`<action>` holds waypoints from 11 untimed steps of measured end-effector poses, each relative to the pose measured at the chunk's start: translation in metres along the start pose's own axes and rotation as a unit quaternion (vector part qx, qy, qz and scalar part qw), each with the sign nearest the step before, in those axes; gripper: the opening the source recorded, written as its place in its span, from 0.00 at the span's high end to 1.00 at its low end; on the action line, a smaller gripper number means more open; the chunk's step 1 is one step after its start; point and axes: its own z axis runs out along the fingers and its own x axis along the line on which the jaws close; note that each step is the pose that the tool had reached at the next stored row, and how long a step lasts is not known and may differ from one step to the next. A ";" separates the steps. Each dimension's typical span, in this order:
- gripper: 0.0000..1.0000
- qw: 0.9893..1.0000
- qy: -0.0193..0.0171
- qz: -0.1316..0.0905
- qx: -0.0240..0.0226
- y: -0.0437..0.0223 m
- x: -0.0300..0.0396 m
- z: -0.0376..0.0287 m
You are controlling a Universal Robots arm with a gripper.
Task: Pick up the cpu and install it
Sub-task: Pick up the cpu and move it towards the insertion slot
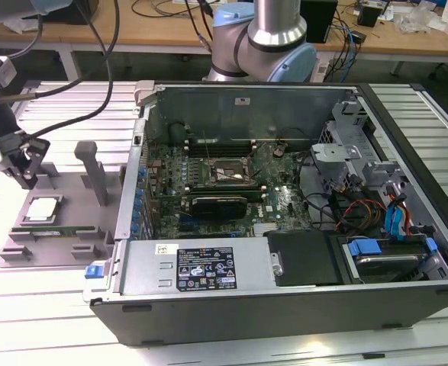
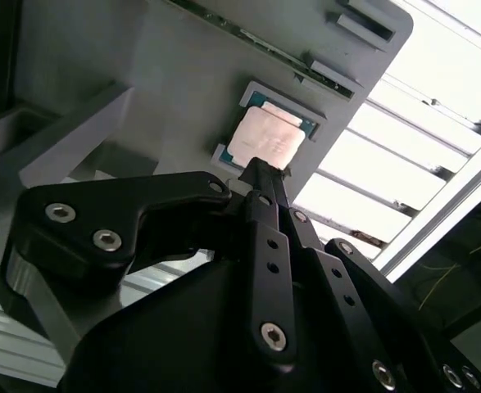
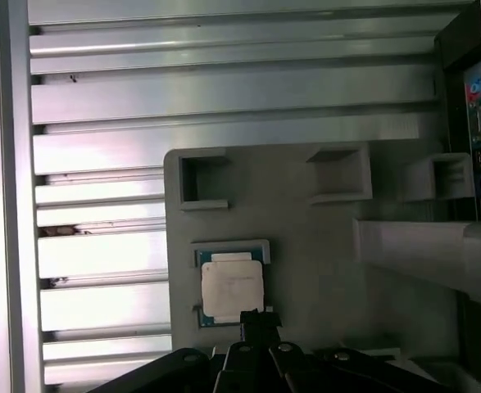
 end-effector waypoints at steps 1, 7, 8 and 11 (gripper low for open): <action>0.89 1.000 0.000 -0.002 0.000 -0.0001 0.0004 0.0025; 0.89 1.000 0.001 -0.018 0.000 -0.0014 0.0056 0.0130; 0.89 1.000 0.001 -0.019 -0.001 -0.0017 0.0069 0.0150; 0.89 1.000 0.001 -0.022 0.000 -0.0023 0.0083 0.0232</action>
